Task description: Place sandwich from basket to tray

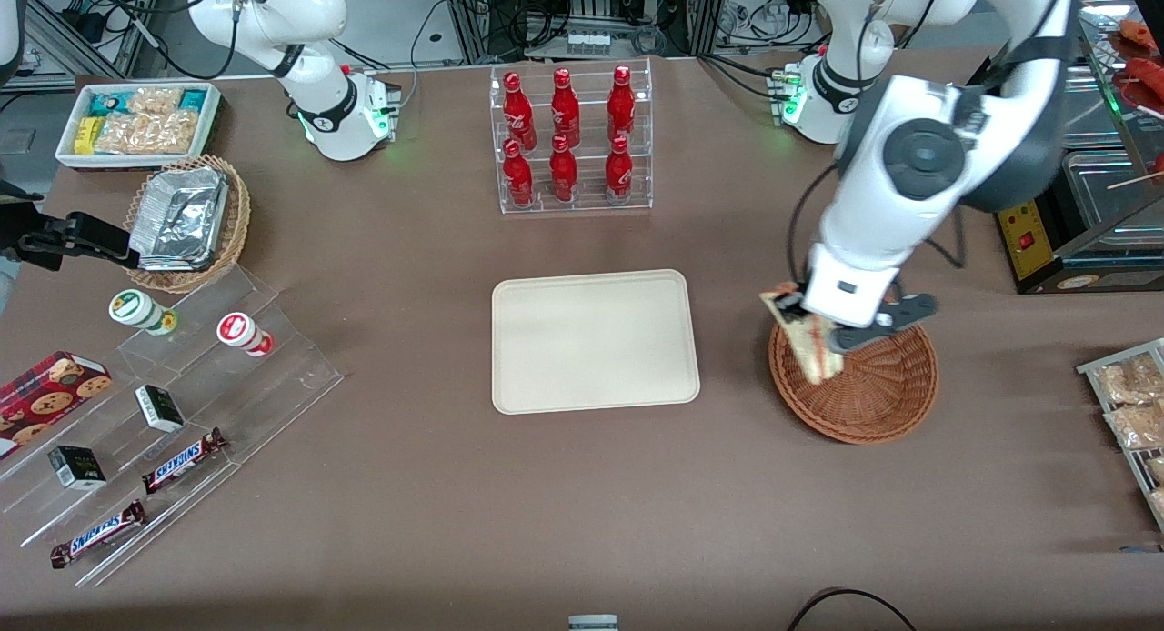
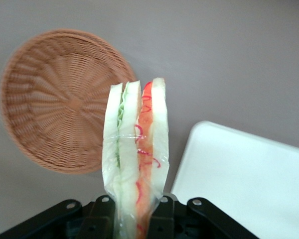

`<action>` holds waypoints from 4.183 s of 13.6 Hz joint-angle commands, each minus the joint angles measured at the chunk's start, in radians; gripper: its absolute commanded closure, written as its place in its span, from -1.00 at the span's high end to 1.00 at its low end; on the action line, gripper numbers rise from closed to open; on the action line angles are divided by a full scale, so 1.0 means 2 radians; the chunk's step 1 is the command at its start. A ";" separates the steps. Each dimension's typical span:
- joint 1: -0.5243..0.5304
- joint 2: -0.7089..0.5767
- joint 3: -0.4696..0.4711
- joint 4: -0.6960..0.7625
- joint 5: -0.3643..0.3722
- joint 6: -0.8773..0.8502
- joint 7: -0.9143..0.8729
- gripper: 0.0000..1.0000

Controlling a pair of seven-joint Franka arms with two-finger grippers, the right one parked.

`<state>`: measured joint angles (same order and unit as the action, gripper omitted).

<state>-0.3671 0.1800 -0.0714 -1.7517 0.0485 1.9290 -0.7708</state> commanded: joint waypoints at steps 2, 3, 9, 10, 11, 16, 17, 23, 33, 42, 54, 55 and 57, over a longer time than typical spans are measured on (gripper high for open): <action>-0.075 0.072 0.006 0.071 0.000 -0.009 -0.006 -1.00; -0.094 0.095 0.006 0.085 0.000 -0.009 -0.007 -1.00; -0.161 0.224 0.006 0.192 0.001 0.010 -0.007 -1.00; -0.170 0.243 0.006 0.206 0.001 0.021 -0.009 -1.00; -0.177 0.258 0.006 0.214 0.003 0.031 -0.022 -1.00; -0.195 0.307 0.007 0.215 0.006 0.095 -0.027 -1.00; -0.196 0.315 0.007 0.215 0.006 0.105 -0.029 -1.00; -0.207 0.327 0.007 0.211 0.008 0.105 -0.030 1.00; -0.137 0.138 0.012 0.193 0.001 -0.053 -0.060 1.00; 0.028 -0.123 0.013 -0.024 0.000 -0.076 0.155 1.00; 0.172 -0.096 0.016 0.074 -0.040 -0.154 0.407 1.00; 0.167 -0.073 0.015 0.107 -0.036 -0.173 0.393 1.00; 0.142 -0.036 0.016 0.166 -0.035 -0.215 0.388 1.00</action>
<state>-0.0379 -0.0005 -0.0393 -1.5795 -0.0156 1.5917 0.0328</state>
